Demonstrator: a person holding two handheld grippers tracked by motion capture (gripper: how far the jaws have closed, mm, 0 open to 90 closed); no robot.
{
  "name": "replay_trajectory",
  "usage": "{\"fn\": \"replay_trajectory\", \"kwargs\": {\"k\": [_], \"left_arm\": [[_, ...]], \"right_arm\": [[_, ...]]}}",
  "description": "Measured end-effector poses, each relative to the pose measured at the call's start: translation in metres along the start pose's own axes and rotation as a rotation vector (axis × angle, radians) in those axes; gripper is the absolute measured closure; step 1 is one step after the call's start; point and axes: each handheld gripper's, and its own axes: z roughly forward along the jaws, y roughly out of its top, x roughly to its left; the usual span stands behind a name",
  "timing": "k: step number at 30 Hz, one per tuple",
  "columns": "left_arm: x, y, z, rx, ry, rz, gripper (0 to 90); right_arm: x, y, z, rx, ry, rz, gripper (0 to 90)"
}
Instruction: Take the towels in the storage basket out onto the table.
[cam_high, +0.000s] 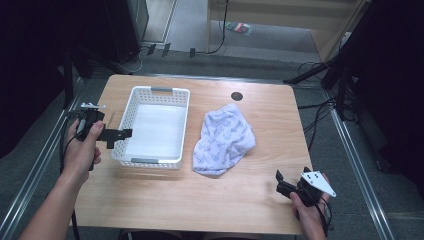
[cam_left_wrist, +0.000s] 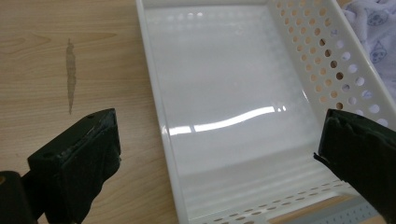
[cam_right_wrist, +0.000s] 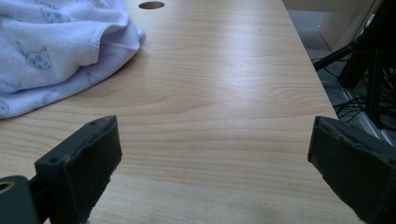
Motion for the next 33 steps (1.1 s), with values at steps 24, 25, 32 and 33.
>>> {"fn": "replay_trajectory", "kwargs": {"k": [24, 25, 32, 33], "left_arm": [[0.066, -0.084, -0.014, -0.316, 0.021, -0.103, 0.0], [0.068, -0.088, -0.015, -0.321, 0.021, -0.105, 0.0], [0.078, -0.112, -0.008, -0.367, 0.019, -0.078, 0.0], [0.078, -0.112, -0.008, -0.367, 0.019, -0.078, 0.0]], "right_arm": [[0.000, 0.000, 0.000, 0.004, -0.005, -0.002, 3.8], [0.000, 0.000, 0.000, 0.004, -0.005, -0.002, 3.8], [0.001, 0.000, 0.000, 0.006, -0.008, -0.003, 4.0], [0.001, 0.000, 0.000, 0.006, -0.009, -0.003, 4.0]]}}
